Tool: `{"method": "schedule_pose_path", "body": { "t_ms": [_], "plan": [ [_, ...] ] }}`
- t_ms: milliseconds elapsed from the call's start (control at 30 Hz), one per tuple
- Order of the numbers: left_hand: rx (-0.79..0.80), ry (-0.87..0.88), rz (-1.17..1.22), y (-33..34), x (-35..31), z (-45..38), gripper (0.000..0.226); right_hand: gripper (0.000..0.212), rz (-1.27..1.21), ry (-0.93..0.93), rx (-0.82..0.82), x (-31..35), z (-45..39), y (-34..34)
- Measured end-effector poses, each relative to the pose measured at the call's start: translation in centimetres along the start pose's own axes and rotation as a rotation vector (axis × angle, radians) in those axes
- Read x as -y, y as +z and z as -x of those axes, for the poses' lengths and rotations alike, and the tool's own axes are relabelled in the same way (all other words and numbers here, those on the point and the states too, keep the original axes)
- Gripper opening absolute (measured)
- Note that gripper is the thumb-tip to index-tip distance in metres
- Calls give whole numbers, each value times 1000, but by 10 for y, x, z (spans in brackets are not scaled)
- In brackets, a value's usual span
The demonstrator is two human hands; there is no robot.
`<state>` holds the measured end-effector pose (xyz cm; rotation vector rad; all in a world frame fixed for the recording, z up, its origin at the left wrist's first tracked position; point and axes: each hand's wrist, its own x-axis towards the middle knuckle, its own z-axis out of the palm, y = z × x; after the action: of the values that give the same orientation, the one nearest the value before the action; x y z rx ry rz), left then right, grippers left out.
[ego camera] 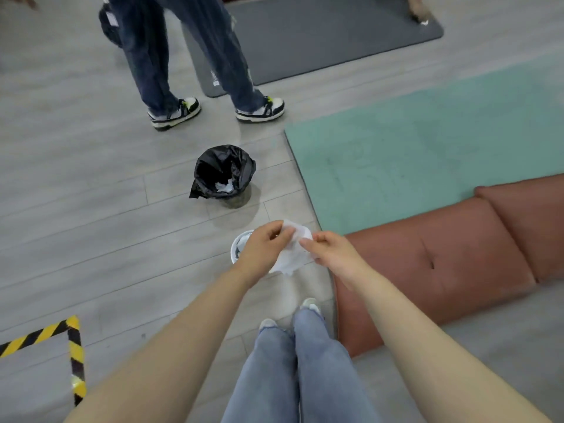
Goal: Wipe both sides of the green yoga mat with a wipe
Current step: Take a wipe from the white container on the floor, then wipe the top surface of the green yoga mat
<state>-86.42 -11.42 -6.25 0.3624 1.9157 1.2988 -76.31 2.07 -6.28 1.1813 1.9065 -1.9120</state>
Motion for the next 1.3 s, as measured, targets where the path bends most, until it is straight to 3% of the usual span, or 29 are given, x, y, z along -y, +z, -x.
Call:
{"method": "schedule_pose_path", "body": {
  "t_ms": [233,333,567,700,900,1033,1200,1300],
  "plan": [
    [51,25,-23,49,-46,34,27,6,5,-67,-240,-1,62,-48],
    [72,11,23,74,-55,40,30,16,-67,-97,-302,-7,82,-81],
    [107,-79,219,162,-98,63,23,11,-373,-111,-280,-35,133,-166],
    [237,-120,107,228,-102,77,17,12,-452,-92,-306,-57,158,-223],
    [62,-4,-2,328,-111,111,8,38,-293,-69,-300,-89,188,-302],
    [5,26,-55,374,-121,126,12,5,-233,-113,-302,-99,208,-343],
    [-46,52,-11,399,-140,130,15,18,-355,-95,-389,-106,223,-383],
    [-25,69,25,407,-152,127,12,14,-368,-164,-403,-108,227,-399]
  ]
}}
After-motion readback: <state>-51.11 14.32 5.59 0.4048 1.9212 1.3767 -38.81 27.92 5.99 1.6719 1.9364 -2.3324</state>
